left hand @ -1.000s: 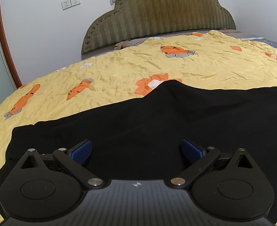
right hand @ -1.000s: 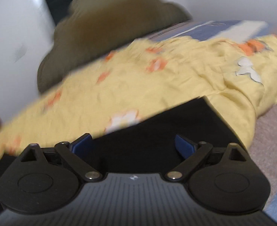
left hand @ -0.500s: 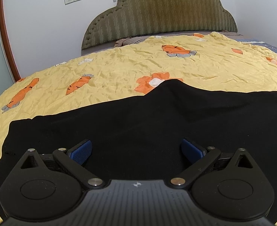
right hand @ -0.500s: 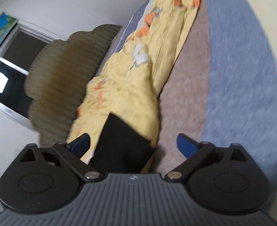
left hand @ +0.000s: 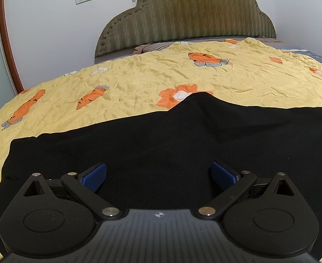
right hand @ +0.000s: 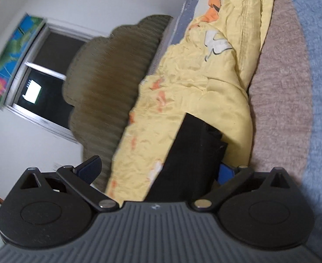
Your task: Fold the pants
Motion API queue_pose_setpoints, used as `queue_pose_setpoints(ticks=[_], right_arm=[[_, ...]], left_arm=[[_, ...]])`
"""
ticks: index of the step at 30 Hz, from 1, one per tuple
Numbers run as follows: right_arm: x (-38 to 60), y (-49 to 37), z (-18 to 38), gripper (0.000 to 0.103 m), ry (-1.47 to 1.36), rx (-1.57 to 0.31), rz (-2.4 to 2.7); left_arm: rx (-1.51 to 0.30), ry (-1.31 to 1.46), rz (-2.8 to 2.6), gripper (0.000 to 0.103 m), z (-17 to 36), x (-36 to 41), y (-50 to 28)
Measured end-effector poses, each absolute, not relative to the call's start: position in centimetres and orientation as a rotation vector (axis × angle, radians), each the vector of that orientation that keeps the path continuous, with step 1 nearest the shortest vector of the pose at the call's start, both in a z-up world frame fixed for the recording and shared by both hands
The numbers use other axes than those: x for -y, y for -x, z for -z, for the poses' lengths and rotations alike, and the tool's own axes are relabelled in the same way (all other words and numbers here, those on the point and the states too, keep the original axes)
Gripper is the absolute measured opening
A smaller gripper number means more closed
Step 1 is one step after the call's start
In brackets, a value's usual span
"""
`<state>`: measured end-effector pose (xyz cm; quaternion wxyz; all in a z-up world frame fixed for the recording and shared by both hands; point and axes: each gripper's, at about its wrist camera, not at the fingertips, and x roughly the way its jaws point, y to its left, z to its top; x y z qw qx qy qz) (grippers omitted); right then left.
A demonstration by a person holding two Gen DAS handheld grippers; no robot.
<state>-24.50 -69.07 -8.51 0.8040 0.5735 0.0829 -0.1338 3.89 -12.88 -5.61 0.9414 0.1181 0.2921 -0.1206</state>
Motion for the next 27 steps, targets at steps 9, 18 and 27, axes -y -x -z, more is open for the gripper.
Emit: queue_pose_setpoints(ticks=[9, 18, 27], right_arm=[[67.1, 22.8, 8.3, 0.028, -0.979, -0.335, 0.399], [58.5, 18.7, 4.5, 0.008, -0.338, -0.451, 0.492], [54.7, 16.3, 3.7, 0.007, -0.155, -0.506, 0.427]], left_arm=[[-0.596, -0.239, 0.246, 0.102, 5.6, 12.9, -3.9], [-0.589, -0.246, 0.244, 0.102, 5.6, 13.0, -3.9], [-0.592, -0.243, 0.245, 0.102, 5.6, 13.0, -3.9]])
